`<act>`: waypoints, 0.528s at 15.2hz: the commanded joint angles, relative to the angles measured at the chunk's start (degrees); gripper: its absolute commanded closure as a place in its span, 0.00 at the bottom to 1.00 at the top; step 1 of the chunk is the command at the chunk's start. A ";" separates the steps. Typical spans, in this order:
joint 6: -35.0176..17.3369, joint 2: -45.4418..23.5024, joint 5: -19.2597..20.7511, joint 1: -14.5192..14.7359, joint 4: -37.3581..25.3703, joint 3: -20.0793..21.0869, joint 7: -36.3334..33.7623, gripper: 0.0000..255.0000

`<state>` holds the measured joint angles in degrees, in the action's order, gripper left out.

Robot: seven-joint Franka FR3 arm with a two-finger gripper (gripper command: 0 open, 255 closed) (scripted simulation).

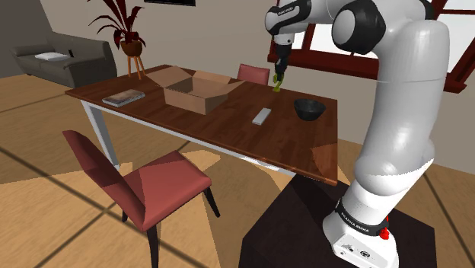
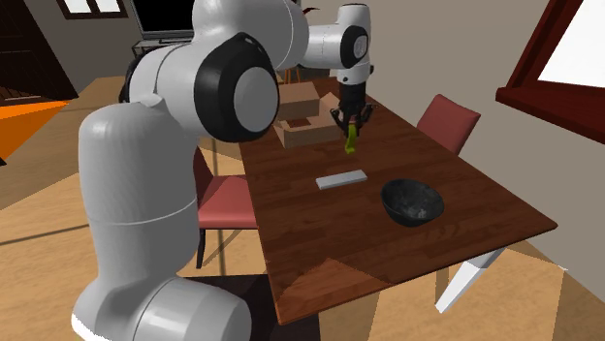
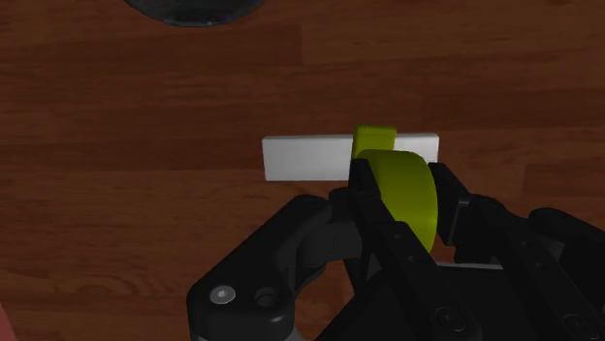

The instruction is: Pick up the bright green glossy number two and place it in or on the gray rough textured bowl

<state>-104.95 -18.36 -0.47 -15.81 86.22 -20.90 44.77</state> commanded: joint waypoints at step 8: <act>2.25 -4.17 -2.94 -8.93 -6.91 -2.98 11.76 1.00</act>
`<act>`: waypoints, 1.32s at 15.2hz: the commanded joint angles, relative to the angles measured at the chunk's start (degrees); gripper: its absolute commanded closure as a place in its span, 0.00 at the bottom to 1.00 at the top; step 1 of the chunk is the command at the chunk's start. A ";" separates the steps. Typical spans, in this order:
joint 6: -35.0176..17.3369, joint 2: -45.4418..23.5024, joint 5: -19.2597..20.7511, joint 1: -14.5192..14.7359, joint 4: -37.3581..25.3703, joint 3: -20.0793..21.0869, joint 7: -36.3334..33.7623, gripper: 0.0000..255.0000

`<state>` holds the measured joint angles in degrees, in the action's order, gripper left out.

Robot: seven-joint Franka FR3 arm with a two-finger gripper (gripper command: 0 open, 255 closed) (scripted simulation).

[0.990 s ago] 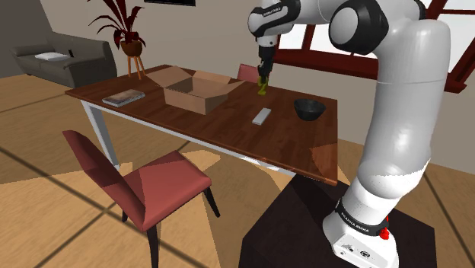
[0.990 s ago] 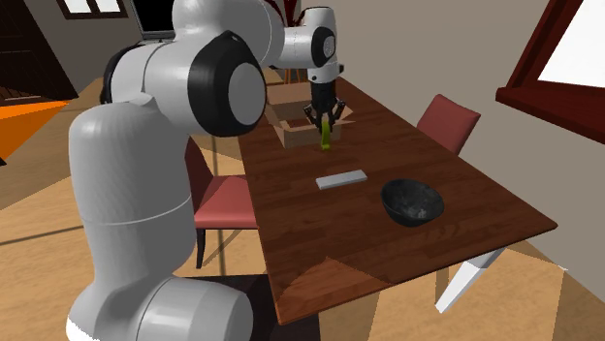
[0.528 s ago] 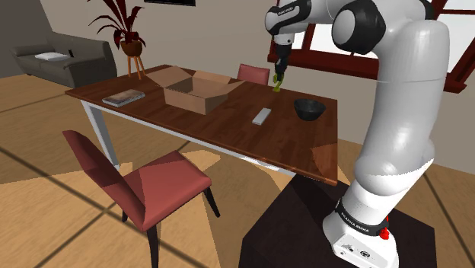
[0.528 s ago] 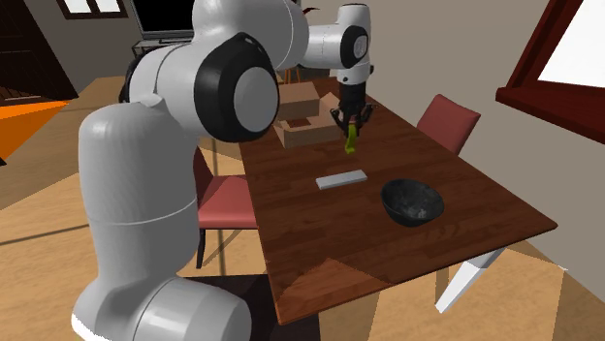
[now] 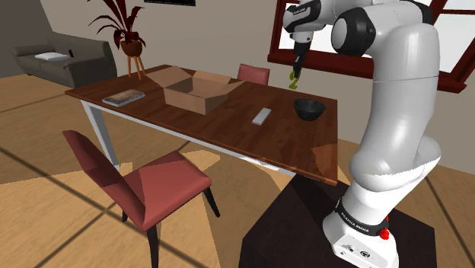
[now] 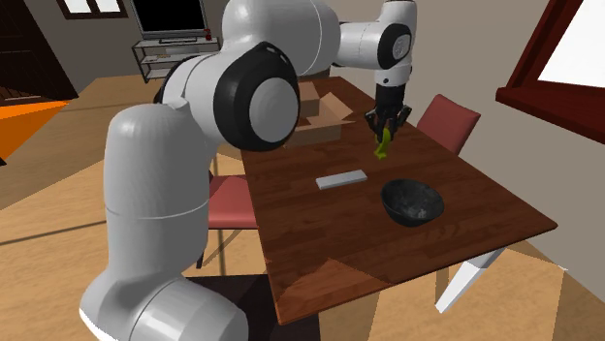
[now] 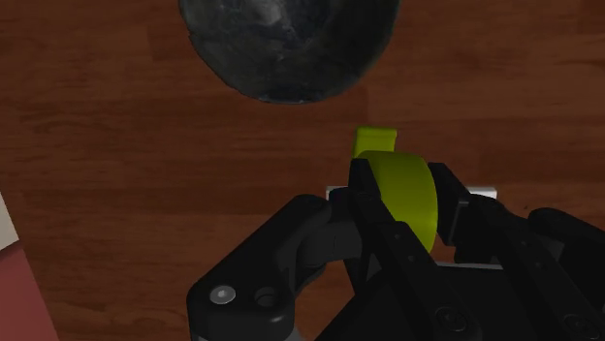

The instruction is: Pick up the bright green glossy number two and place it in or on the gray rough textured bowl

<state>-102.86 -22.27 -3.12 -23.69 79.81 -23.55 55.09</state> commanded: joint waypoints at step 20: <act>-5.61 -7.35 -3.99 -8.68 -1.84 -1.26 9.98 1.00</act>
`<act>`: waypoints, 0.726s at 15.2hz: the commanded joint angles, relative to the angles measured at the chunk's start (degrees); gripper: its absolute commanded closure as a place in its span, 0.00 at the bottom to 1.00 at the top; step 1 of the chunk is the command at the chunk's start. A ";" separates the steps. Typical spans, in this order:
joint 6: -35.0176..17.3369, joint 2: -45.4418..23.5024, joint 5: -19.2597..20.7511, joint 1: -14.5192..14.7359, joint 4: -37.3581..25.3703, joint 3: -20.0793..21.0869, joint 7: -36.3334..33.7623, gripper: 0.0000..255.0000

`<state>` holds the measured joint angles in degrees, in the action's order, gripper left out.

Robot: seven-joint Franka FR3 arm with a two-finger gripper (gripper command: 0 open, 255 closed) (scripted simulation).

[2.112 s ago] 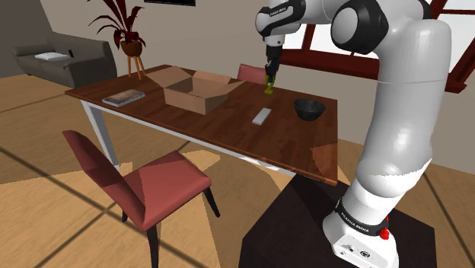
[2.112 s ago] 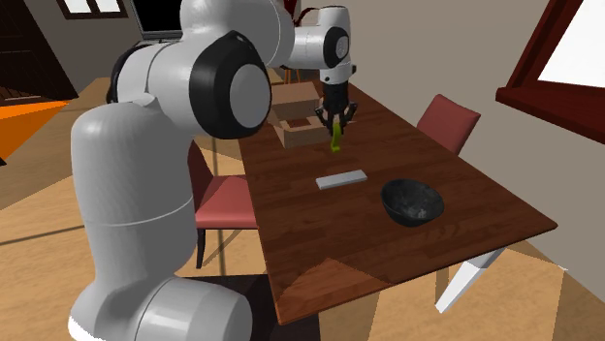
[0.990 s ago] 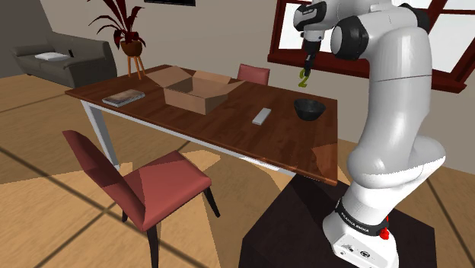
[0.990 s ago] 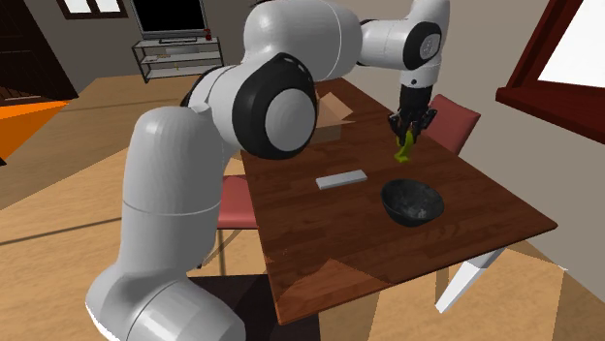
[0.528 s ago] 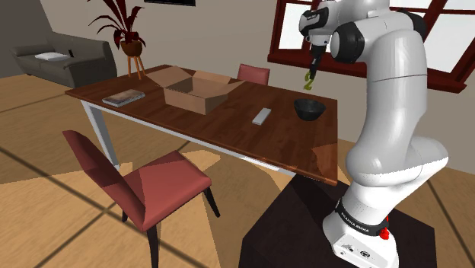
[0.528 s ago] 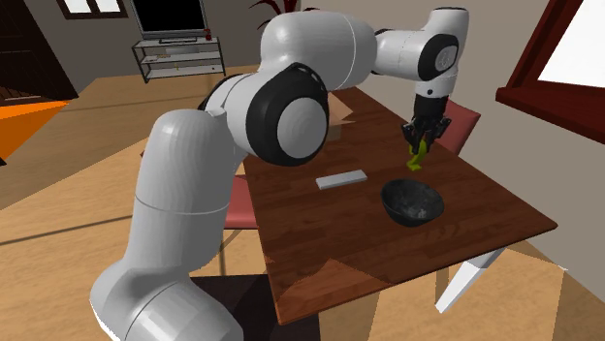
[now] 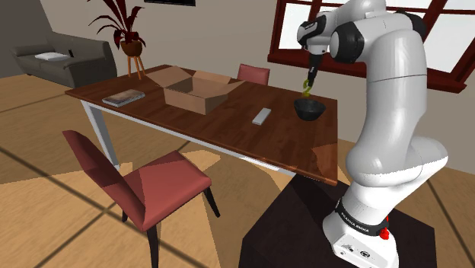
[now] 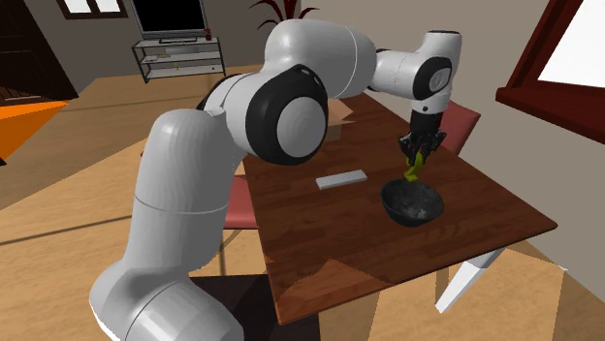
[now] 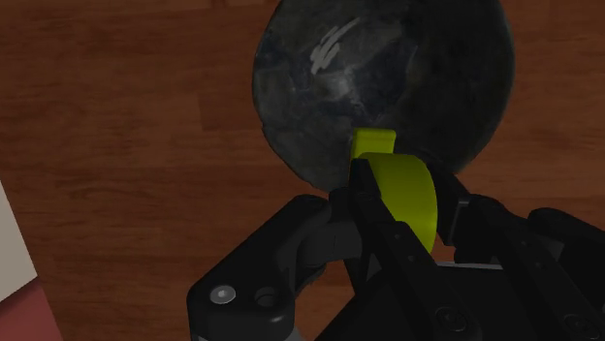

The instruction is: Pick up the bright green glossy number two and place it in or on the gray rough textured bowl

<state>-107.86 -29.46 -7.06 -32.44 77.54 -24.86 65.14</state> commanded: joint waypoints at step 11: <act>-5.74 -1.14 -0.49 0.30 4.68 0.37 -0.01 1.00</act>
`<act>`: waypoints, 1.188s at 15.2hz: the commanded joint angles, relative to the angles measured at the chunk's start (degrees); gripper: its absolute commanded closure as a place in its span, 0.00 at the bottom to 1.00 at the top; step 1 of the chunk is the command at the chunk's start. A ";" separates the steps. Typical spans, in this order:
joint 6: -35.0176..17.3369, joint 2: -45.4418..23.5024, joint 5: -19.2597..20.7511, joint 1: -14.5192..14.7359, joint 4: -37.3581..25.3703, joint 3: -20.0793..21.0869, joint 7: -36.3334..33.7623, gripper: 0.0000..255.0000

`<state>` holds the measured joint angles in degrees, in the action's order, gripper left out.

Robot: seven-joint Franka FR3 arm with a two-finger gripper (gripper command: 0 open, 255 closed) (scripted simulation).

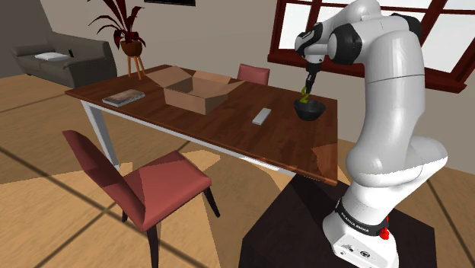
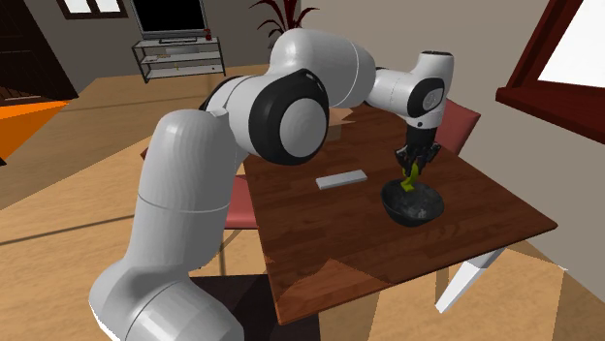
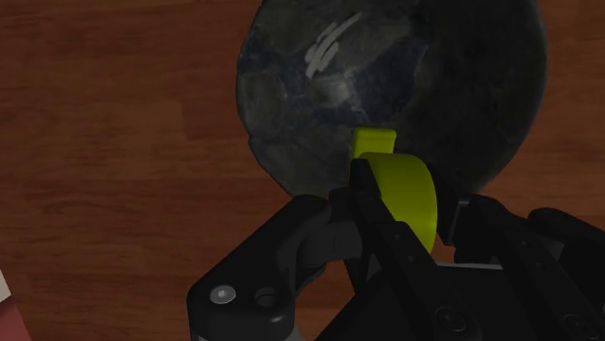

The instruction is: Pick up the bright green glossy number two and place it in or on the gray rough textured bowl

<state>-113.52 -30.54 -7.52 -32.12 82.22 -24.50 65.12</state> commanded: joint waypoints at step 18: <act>6.27 1.67 0.74 0.19 -4.74 -0.37 -0.51 0.00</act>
<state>-107.30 -28.96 -6.82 -31.96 77.41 -24.86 64.62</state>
